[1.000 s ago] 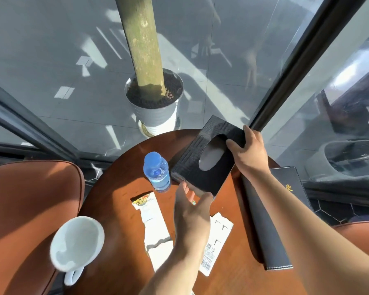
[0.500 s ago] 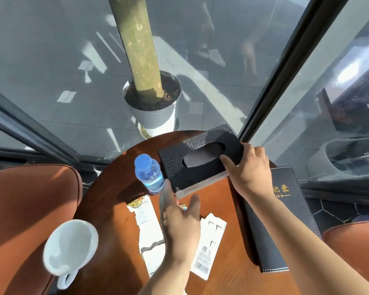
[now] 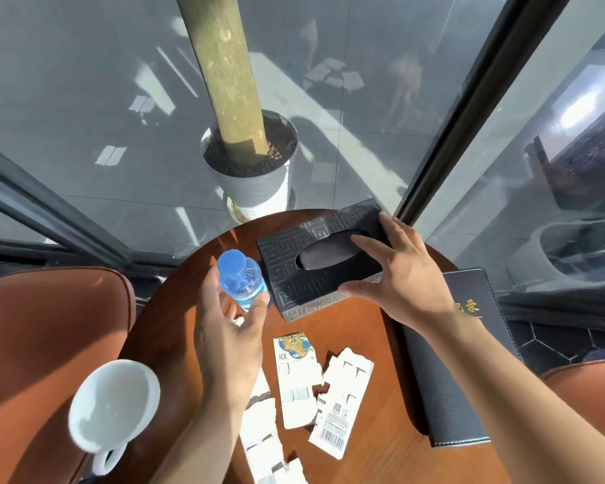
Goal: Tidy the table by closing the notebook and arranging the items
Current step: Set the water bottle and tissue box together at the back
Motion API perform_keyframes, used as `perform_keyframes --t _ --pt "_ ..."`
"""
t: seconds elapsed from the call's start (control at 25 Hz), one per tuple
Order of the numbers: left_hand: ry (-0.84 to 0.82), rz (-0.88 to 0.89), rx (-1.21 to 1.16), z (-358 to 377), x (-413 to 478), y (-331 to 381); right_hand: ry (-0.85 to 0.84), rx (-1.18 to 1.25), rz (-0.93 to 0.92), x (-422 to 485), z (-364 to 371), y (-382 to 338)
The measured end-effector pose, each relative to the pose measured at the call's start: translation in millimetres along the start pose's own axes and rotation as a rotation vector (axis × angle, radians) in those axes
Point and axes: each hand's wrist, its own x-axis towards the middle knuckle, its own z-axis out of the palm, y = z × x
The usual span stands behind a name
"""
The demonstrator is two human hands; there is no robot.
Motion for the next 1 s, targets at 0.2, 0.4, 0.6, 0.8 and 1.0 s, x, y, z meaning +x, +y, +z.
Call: perform_keyframes --t 0.2,0.4,0.6,0.8,1.0 --pt "-0.024 0.069 0.018 2.8 27.4 2.2 0.078 -0.002 0.074 -2.5 10.9 -6.2" --pt "-0.013 0.059 -0.049 5.4 57.8 3.5 0.182 -0.013 0.108 3.1 22.0 -16.6" --pt "-0.011 0.071 -0.041 8.7 82.4 5.6 0.258 -0.060 0.142 9.3 31.3 -24.9" --pt "-0.033 0.139 -0.019 9.8 96.2 5.6 0.292 -0.075 0.150 16.6 38.7 -23.6" --pt "-0.051 0.148 0.005 10.3 102.0 3.8 0.279 -0.147 0.156 17.8 43.6 -22.4"
